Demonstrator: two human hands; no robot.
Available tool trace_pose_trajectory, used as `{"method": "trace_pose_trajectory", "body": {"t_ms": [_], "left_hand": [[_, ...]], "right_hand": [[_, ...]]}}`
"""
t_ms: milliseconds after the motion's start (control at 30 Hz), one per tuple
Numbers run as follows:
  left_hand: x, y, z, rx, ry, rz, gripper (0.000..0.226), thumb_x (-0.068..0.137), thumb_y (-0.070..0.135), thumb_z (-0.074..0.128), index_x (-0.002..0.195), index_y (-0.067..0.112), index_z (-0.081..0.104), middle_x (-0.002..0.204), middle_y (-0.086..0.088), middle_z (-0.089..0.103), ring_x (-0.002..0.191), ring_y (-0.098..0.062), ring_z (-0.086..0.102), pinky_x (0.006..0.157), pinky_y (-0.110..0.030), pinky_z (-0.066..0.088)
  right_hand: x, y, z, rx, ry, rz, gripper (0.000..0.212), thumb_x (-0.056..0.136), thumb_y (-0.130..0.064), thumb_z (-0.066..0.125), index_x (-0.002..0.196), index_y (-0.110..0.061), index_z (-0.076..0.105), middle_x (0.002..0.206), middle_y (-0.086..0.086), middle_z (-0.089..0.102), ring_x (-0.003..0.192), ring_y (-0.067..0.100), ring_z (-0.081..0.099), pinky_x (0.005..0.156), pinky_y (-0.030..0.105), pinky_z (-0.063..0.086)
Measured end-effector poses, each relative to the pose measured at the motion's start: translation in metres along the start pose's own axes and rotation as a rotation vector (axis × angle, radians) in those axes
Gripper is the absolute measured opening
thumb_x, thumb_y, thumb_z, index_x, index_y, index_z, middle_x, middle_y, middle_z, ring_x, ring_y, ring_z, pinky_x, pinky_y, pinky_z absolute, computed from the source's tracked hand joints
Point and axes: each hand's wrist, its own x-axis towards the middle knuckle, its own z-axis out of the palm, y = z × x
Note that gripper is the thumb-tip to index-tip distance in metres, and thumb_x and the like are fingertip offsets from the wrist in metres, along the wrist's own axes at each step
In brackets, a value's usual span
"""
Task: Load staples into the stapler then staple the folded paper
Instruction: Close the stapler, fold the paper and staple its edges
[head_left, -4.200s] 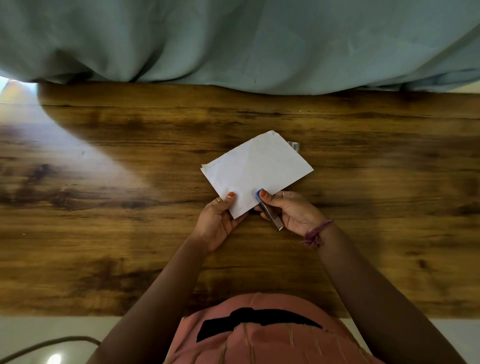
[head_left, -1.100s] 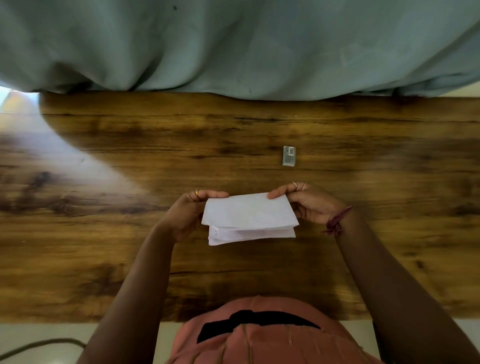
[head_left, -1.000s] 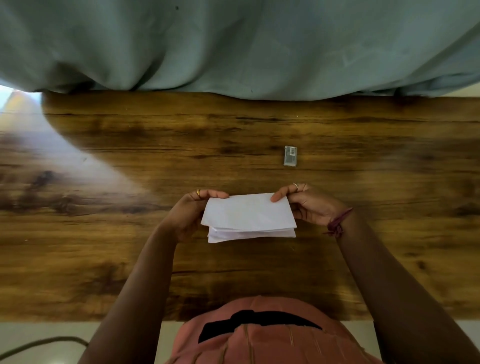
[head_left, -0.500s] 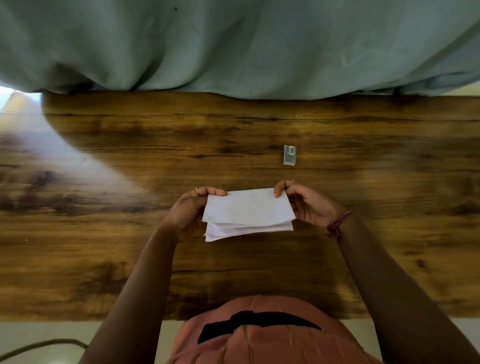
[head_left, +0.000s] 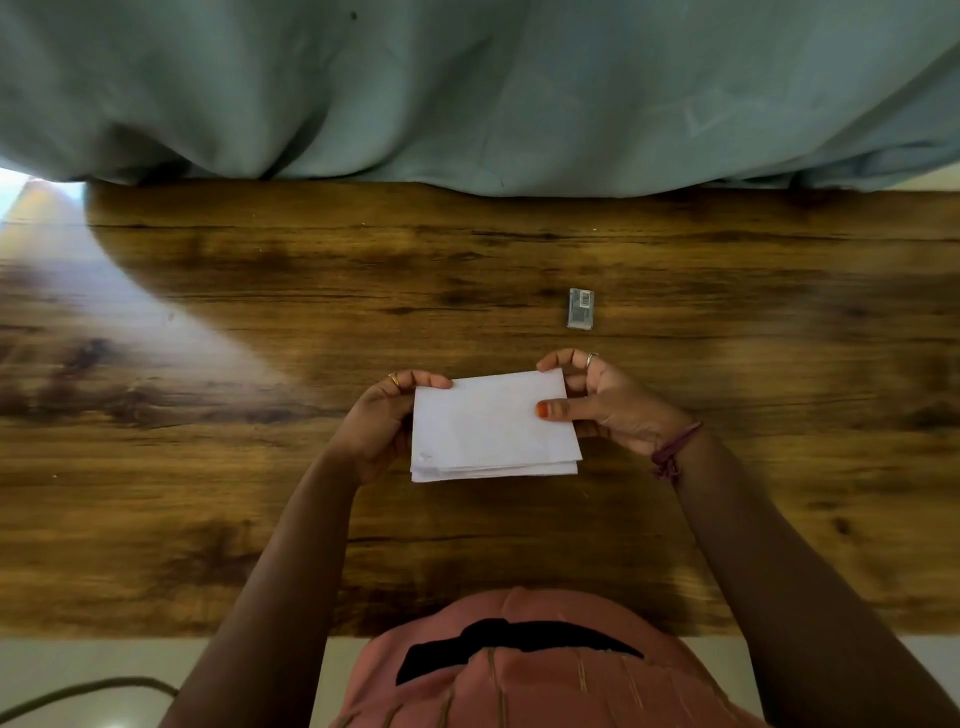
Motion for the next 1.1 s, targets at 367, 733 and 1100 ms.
{"method": "trace_pose_trajectory", "body": {"t_ms": [367,733,1100], "left_hand": [[-0.011,-0.001,0.028,-0.218,0.099,-0.202,0.067,0.068,0.045,0.078,0.121,0.012,0.053,0.117,-0.017,0.062,0.099,-0.034,0.068,0.067,-0.042,0.059],[-0.008,0.004,0.036,-0.195,0.157,-0.071,0.053,0.069,0.023,0.076,0.116,0.009,0.057,0.113,-0.012,0.068,0.096,-0.025,0.071,0.061,-0.031,0.059],[-0.008,-0.002,0.036,-0.097,0.199,-0.027,0.053,0.064,0.026,0.08,0.111,0.012,0.06,0.107,-0.007,0.071,0.092,-0.02,0.072,0.063,-0.031,0.058]], "right_hand": [[0.006,-0.006,0.006,0.003,0.189,-0.131,0.071,0.054,-0.014,0.084,0.116,-0.03,0.055,0.109,0.004,0.069,0.096,0.019,0.069,0.068,0.034,0.058],[0.009,-0.012,0.006,0.148,0.254,-0.098,0.043,0.08,-0.01,0.07,0.12,-0.019,0.056,0.113,0.009,0.068,0.103,0.023,0.066,0.078,0.038,0.058],[0.008,-0.009,0.009,0.202,0.338,-0.105,0.019,0.082,-0.013,0.068,0.1,-0.013,0.065,0.091,0.002,0.076,0.086,0.017,0.072,0.065,0.028,0.059]]}}
